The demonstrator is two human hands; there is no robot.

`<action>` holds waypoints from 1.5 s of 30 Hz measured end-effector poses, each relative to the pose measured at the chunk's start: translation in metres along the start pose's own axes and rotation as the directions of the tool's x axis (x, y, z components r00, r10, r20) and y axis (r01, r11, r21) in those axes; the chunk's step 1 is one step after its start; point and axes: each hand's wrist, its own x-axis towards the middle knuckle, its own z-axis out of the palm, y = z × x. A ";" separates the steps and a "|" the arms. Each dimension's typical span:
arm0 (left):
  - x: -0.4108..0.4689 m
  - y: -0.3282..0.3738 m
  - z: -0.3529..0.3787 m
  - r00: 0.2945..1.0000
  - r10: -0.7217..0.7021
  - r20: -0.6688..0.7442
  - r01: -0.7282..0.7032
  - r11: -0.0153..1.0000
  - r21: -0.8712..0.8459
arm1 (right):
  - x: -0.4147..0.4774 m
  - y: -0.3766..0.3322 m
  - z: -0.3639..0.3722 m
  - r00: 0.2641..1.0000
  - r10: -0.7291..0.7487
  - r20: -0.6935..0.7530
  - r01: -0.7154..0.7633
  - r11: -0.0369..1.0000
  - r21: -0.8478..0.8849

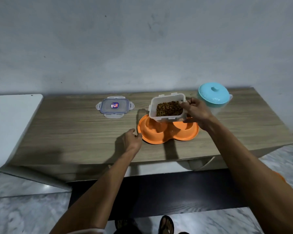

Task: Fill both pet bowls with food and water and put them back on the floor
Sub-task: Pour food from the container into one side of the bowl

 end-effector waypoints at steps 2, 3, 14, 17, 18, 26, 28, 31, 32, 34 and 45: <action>-0.004 0.000 0.008 1.000 -0.020 0.002 0.020 0.998 0.060 | 0.002 0.002 -0.010 0.999 -0.047 -0.015 0.047 0.998 -0.036; -0.004 0.000 0.012 1.000 -0.029 -0.002 0.029 0.997 0.077 | 0.003 0.003 -0.013 0.997 -0.081 -0.016 0.079 0.994 -0.069; -0.012 0.004 0.035 0.993 -0.007 -0.114 0.023 0.990 0.138 | 0.006 0.007 -0.010 0.905 -0.425 -0.019 0.370 0.809 -0.457; -0.012 0.007 0.037 0.992 -0.003 -0.129 0.019 0.993 0.121 | 0.006 0.007 -0.005 0.883 -0.469 0.002 0.405 0.760 -0.508; -0.013 0.008 0.037 0.992 0.002 -0.128 0.014 0.992 0.129 | 0.006 0.007 -0.003 0.877 -0.479 0.014 0.415 0.744 -0.524; -0.014 0.007 0.036 0.991 0.027 -0.133 0.005 0.971 0.239 | -0.005 0.007 0.003 0.823 -0.554 0.128 0.510 0.621 -0.595; -0.014 0.006 0.037 0.990 0.026 -0.140 0.008 0.972 0.235 | -0.006 0.006 0.004 0.813 -0.565 0.143 0.526 0.605 -0.598; -0.013 0.006 0.038 0.990 0.020 -0.138 0.010 0.977 0.211 | -0.008 0.007 0.003 0.797 -0.583 0.159 0.542 0.575 -0.612; -0.013 0.006 0.038 0.990 0.023 -0.141 0.007 0.978 0.209 | -0.008 0.007 0.003 0.794 -0.586 0.161 0.545 0.569 -0.616; -0.012 0.005 0.039 0.990 0.029 -0.140 0.001 0.978 0.210 | -0.008 0.008 0.003 0.790 -0.590 0.166 0.548 0.557 -0.625; -0.009 0.000 0.041 0.990 0.046 -0.135 -0.006 0.959 0.284 | -0.006 0.013 0.002 0.782 -0.598 0.177 0.559 0.548 -0.622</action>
